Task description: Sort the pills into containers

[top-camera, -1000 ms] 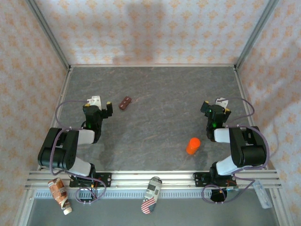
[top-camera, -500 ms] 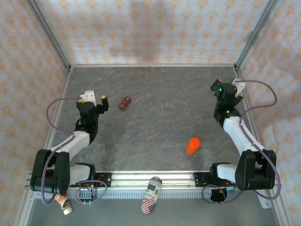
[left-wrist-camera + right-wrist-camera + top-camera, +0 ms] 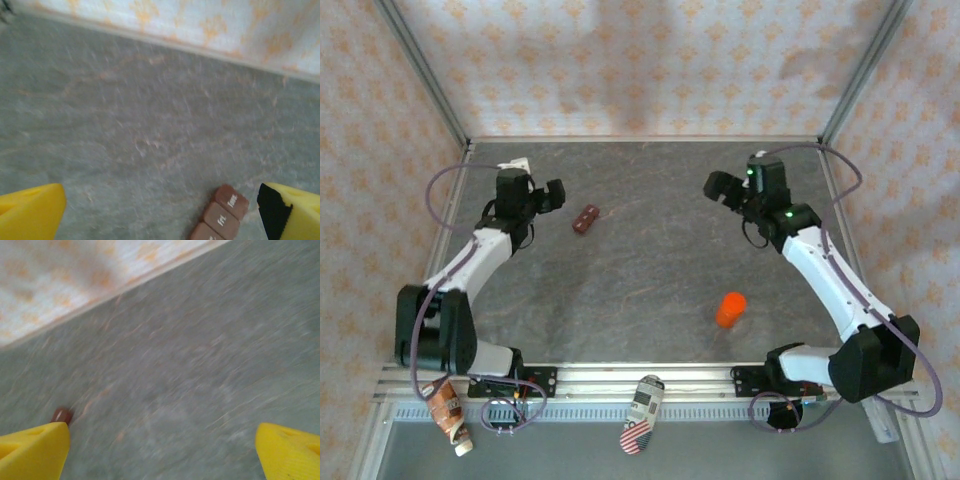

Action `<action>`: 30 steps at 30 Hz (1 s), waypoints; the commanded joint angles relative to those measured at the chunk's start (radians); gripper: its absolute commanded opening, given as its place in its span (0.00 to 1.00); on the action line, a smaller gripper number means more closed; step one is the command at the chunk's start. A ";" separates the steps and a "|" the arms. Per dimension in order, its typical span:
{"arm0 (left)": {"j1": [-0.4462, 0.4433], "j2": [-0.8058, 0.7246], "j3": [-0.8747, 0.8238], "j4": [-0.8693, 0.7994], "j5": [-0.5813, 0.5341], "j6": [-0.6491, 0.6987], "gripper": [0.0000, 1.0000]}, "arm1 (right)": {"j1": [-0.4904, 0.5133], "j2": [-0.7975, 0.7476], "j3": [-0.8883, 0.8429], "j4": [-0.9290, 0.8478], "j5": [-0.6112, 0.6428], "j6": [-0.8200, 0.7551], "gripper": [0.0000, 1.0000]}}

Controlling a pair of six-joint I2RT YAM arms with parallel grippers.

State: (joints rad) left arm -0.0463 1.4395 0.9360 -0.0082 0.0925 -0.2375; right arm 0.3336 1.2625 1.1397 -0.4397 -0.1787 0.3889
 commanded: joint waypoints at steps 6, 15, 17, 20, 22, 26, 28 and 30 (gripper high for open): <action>-0.053 0.296 0.283 -0.223 0.148 -0.022 0.99 | 0.145 0.048 0.046 -0.161 0.062 0.073 0.91; -0.118 0.569 0.521 -0.335 0.177 -0.020 0.98 | 0.147 0.040 0.067 -0.233 0.113 0.033 0.92; -0.133 0.598 0.548 -0.336 0.175 -0.025 0.98 | 0.147 0.033 0.073 -0.253 0.127 0.019 0.92; -0.148 0.636 0.582 -0.345 0.174 -0.034 0.98 | 0.147 0.020 0.078 -0.273 0.142 0.005 0.93; -0.157 0.657 0.601 -0.355 0.172 -0.035 0.98 | 0.147 0.009 0.080 -0.282 0.149 0.000 0.93; -0.168 0.679 0.619 -0.366 0.179 -0.042 0.98 | 0.147 -0.014 0.078 -0.298 0.162 0.001 0.94; -0.176 0.679 0.618 -0.365 0.187 -0.045 0.98 | 0.146 -0.024 0.078 -0.304 0.173 0.000 0.94; -0.182 0.680 0.614 -0.367 0.200 -0.046 0.98 | 0.145 -0.034 0.078 -0.309 0.176 -0.001 0.94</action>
State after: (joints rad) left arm -0.2165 2.1120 1.5257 -0.3374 0.2676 -0.2653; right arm 0.4770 1.2617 1.1824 -0.7094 -0.0490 0.4030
